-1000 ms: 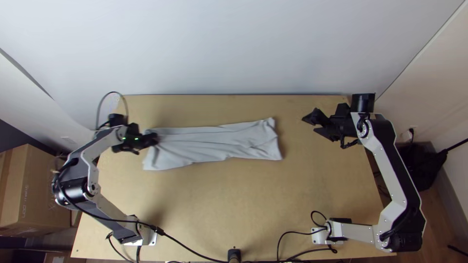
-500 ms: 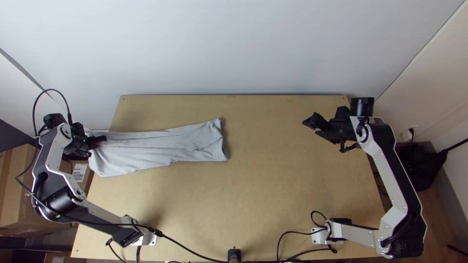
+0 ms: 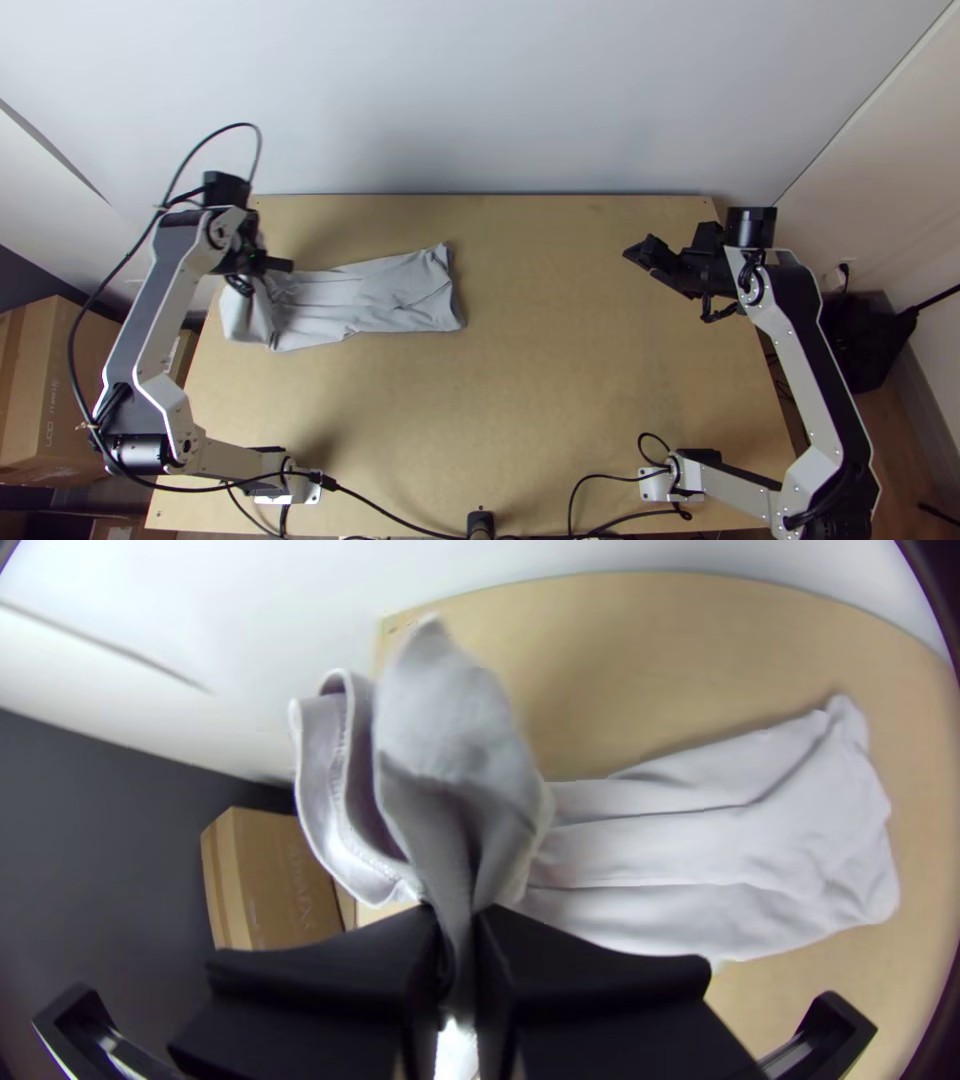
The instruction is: Fold the t-shirt
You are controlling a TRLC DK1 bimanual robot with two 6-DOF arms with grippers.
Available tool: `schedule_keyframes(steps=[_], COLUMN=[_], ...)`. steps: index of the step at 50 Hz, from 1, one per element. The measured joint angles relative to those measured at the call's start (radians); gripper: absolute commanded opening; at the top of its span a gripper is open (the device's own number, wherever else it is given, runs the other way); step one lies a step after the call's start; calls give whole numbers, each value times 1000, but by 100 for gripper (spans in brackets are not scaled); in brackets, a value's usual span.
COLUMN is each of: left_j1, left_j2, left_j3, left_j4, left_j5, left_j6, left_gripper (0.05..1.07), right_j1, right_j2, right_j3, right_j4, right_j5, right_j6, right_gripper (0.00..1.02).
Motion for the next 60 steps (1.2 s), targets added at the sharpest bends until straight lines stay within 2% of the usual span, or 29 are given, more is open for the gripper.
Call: schedule_keyframes(steps=[8,16,26,41,42,43,44,45,46,47,48,57,60], left_j1=[-167,-280,-417,-570,-579,-589,-598,-607,-616,-626,-635,-727,-753], left_j2=[123,270,406,596,610,624,637,651,666,679,693,728,717], left_j3=[170,358,500,616,623,629,638,647,657,666,675,699,705], left_j4=[-146,-261,-294,-307,-307,-307,-306,-307,-304,-299,-296,-238,-214], left_j5=[0,-1,-24,-35,-41,-45,-47,-49,-52,-53,-53,-50,-18], left_j6=[-119,-204,-252,-321,-327,-332,-337,-341,-347,-350,-354,-367,-381], left_gripper=[8,8,8,9,13,23,37,58,85,101,104,103,103], right_j1=[-9,-41,-74,-73,-71,-67,-62,-56,-50,-42,-33,20,34], right_j2=[-39,-73,-120,-180,-180,-180,-180,-180,-180,-179,-179,-150,-132], right_j3=[-27,-43,-51,-124,-129,-132,-135,-139,-143,-146,-148,-151,-151], right_j4=[-18,-51,-78,-87,-87,-87,-86,-86,-85,-85,-85,-74,-66], right_j5=[0,4,4,5,5,5,7,7,7,7,7,16,23], right_j6=[-8,-27,-34,-34,-34,-33,-33,-33,-33,-33,-32,-26,-26], right_gripper=[99,99,99,99,99,99,99,99,99,99,99,99,99])
